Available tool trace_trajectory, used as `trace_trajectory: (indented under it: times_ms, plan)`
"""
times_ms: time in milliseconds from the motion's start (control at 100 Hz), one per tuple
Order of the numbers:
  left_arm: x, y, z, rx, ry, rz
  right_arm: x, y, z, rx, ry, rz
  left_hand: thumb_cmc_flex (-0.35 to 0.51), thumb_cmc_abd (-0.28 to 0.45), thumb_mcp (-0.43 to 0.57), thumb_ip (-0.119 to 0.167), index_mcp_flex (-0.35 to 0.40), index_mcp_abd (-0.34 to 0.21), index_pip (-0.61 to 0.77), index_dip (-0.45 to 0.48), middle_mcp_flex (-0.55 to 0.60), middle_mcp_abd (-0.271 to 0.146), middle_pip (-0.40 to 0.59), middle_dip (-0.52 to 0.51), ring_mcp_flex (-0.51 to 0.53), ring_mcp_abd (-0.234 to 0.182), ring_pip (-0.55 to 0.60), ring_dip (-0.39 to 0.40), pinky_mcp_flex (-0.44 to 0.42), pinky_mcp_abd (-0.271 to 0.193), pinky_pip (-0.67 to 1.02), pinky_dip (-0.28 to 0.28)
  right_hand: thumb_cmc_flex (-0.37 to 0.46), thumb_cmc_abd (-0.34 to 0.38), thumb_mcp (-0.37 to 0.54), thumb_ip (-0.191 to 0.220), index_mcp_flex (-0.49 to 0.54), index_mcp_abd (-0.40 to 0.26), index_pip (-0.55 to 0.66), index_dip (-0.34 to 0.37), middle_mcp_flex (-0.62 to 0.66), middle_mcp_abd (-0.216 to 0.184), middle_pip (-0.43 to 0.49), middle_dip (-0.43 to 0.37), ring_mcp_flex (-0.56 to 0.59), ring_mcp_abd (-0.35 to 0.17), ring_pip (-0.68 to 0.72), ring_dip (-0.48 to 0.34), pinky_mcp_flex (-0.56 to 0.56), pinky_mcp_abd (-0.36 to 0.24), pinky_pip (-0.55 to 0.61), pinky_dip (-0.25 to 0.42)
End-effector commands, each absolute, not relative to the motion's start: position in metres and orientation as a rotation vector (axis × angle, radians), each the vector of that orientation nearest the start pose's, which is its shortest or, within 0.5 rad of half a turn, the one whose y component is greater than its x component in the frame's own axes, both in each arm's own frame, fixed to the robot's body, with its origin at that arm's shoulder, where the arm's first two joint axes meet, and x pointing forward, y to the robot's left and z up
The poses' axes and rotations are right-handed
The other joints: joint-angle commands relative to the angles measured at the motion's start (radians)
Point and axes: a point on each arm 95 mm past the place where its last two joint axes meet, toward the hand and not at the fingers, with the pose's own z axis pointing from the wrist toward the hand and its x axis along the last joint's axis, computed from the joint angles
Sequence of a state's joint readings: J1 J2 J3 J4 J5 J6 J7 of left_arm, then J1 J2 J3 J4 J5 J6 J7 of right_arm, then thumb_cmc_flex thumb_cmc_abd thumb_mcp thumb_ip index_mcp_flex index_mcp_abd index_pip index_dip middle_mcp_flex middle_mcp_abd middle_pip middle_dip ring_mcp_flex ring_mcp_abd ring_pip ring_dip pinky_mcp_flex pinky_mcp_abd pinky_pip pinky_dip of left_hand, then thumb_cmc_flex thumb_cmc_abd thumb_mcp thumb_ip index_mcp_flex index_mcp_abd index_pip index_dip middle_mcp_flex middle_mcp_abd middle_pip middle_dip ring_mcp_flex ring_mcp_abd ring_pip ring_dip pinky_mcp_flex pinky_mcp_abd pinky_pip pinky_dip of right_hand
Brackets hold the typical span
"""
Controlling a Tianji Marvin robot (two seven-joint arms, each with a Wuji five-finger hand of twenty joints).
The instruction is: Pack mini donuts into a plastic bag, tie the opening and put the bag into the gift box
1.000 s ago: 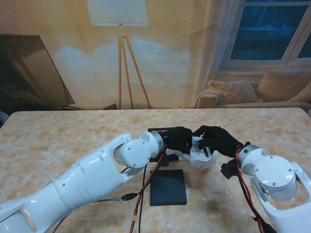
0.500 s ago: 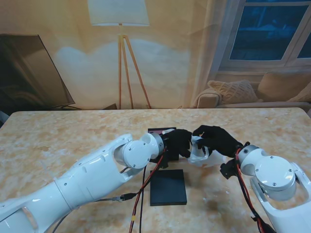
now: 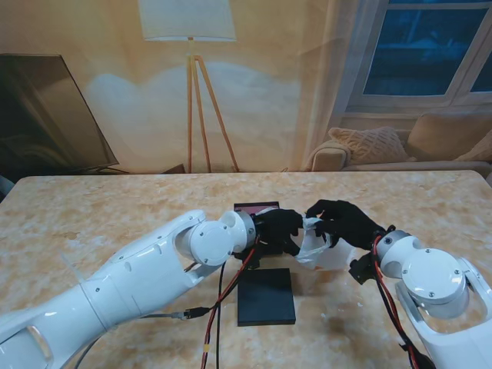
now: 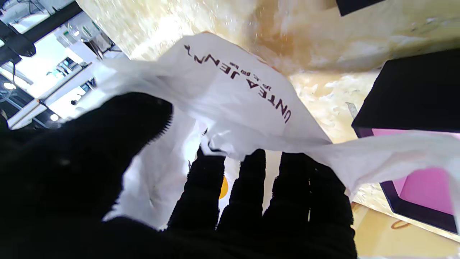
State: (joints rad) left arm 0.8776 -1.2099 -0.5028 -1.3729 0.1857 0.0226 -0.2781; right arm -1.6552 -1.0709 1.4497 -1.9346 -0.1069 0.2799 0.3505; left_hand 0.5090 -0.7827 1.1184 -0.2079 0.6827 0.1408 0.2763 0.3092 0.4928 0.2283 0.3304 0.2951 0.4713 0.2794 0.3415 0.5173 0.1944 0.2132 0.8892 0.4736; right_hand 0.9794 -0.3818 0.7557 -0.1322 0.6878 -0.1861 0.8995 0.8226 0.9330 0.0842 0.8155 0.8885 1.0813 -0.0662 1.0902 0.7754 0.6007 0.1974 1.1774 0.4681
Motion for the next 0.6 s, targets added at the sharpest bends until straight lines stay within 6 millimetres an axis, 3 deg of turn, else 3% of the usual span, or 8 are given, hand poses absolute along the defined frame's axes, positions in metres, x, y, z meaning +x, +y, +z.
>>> trace_trajectory:
  times_ms: [0,160,240,320,430,590]
  plan:
    - [0.45,-0.21,-0.266,-1.475,2.116,-1.874,0.38,-0.02,-0.24,-2.238,-1.206,-1.964,0.056,0.055,-0.056,0.012,0.069,-0.007,0.058,0.045,0.05,0.011,0.011,0.027,0.026,0.013,0.038,0.034,0.01,0.009,0.009,0.041,-0.01,0.037,0.035,0.033,0.021,-0.032,0.048,0.035,-0.01,-0.041,0.046,0.05,-0.011,-0.016,0.069,0.056,-0.016,0.004,0.018,0.029]
    - [0.441,-0.206,-0.263,-1.487,2.084,-1.884,0.38,-0.022,-0.24,-2.25,-1.226,-1.978,0.183,0.207,-0.192,0.042,0.123,0.008,0.124,0.102,0.109,0.029,0.043,0.065,0.068,0.029,0.097,0.089,0.041,0.002,0.047,0.068,-0.074,0.052,0.11,0.067,0.017,-0.037,0.068,0.1,-0.009,-0.044,0.09,0.119,-0.011,-0.037,0.165,0.103,-0.023,0.01,0.051,0.072]
    - [0.437,-0.201,-0.259,-1.479,2.053,-1.905,0.381,-0.023,-0.241,-2.264,-1.222,-1.98,0.281,0.214,-0.282,-0.02,0.129,0.002,0.161,0.143,0.133,0.027,0.064,0.083,0.095,0.023,0.135,0.121,0.059,-0.004,0.076,0.08,-0.084,0.055,0.118,0.072,0.015,-0.038,0.069,0.108,-0.009,-0.044,0.097,0.127,-0.011,-0.039,0.176,0.107,-0.024,0.01,0.056,0.078]
    - [0.434,-0.197,-0.254,-1.455,2.016,-1.938,0.382,-0.024,-0.242,-2.281,-1.211,-1.978,0.381,0.201,-0.348,-0.03,0.135,-0.01,0.237,0.172,0.16,0.007,0.115,0.125,0.133,0.003,0.185,0.171,0.083,-0.02,0.104,0.091,-0.086,0.056,0.12,0.073,0.015,-0.037,0.069,0.11,-0.009,-0.046,0.097,0.129,-0.011,-0.04,0.178,0.107,-0.026,0.008,0.057,0.079]
    - [0.429,-0.193,-0.249,-1.449,1.97,-1.986,0.383,-0.024,-0.243,-2.304,-1.189,-1.971,0.387,0.208,-0.369,-0.024,0.111,-0.013,0.281,0.172,0.153,0.014,0.137,0.154,0.136,0.006,0.222,0.221,0.082,-0.013,0.134,0.113,-0.085,0.054,0.119,0.071,0.014,-0.037,0.067,0.112,-0.01,-0.046,0.094,0.127,-0.014,-0.039,0.176,0.105,-0.028,0.007,0.055,0.08]
    - [0.423,-0.182,-0.243,-1.421,1.895,-2.048,0.385,-0.024,-0.243,-2.32,-1.166,-1.954,0.341,0.254,-0.359,-0.01,0.074,-0.002,0.246,0.149,0.112,0.034,0.107,0.147,0.101,0.016,0.198,0.223,0.065,-0.003,0.118,0.115,-0.078,0.053,0.111,0.066,0.015,-0.035,0.058,0.107,-0.008,-0.048,0.085,0.117,-0.015,-0.035,0.161,0.096,-0.028,0.006,0.051,0.079]
